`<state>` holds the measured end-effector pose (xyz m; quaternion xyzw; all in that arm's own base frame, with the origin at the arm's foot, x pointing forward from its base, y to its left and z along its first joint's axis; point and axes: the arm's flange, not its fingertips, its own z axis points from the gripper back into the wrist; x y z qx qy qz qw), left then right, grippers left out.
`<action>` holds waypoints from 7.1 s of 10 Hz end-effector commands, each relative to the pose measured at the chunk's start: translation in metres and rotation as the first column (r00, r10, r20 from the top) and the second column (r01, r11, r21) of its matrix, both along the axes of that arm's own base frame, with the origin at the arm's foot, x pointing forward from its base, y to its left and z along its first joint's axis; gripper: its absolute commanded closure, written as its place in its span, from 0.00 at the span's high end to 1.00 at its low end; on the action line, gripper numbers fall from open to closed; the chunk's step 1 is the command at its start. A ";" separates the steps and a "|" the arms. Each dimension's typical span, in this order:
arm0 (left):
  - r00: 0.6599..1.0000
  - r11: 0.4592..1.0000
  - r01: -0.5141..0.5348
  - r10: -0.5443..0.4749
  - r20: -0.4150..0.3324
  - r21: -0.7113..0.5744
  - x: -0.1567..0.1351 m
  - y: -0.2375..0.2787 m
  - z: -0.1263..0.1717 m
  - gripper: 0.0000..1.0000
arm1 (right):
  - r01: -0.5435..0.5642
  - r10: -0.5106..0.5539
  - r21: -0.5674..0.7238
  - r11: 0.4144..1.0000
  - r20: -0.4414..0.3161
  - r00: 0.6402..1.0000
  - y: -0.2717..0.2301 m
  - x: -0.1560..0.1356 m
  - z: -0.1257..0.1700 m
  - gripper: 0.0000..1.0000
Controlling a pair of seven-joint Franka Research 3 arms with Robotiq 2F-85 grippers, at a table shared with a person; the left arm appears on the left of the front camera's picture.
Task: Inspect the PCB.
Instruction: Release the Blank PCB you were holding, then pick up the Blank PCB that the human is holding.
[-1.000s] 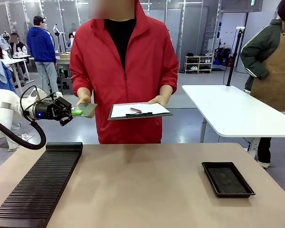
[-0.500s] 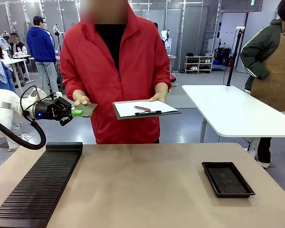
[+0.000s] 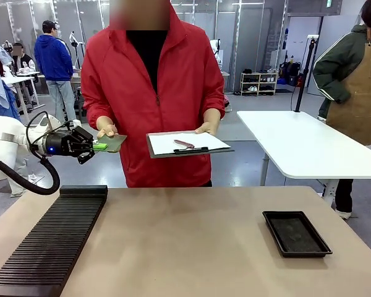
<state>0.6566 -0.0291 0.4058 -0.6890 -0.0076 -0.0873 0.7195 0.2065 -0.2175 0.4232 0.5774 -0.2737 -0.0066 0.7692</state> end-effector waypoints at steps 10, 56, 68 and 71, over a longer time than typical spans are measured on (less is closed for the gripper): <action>1.000 1.000 -0.015 0.015 -0.010 0.001 0.000 0.005 0.004 0.93 | 0.000 0.000 0.002 1.000 0.024 1.000 -0.001 0.000 0.002 1.00; 0.975 0.981 -0.179 0.186 0.118 -0.069 -0.333 0.288 -0.028 1.00 | 0.000 0.000 0.002 1.000 0.024 1.000 -0.001 0.000 0.002 1.00; 0.975 0.981 -0.179 0.186 0.118 -0.069 -0.333 0.288 -0.028 1.00 | -0.204 0.255 0.162 0.965 -0.418 0.872 0.211 0.141 0.081 1.00; 0.975 0.981 -0.179 0.186 0.118 -0.069 -0.333 0.288 -0.028 1.00 | -0.205 0.272 0.192 0.960 -0.449 0.851 0.260 0.165 0.081 1.00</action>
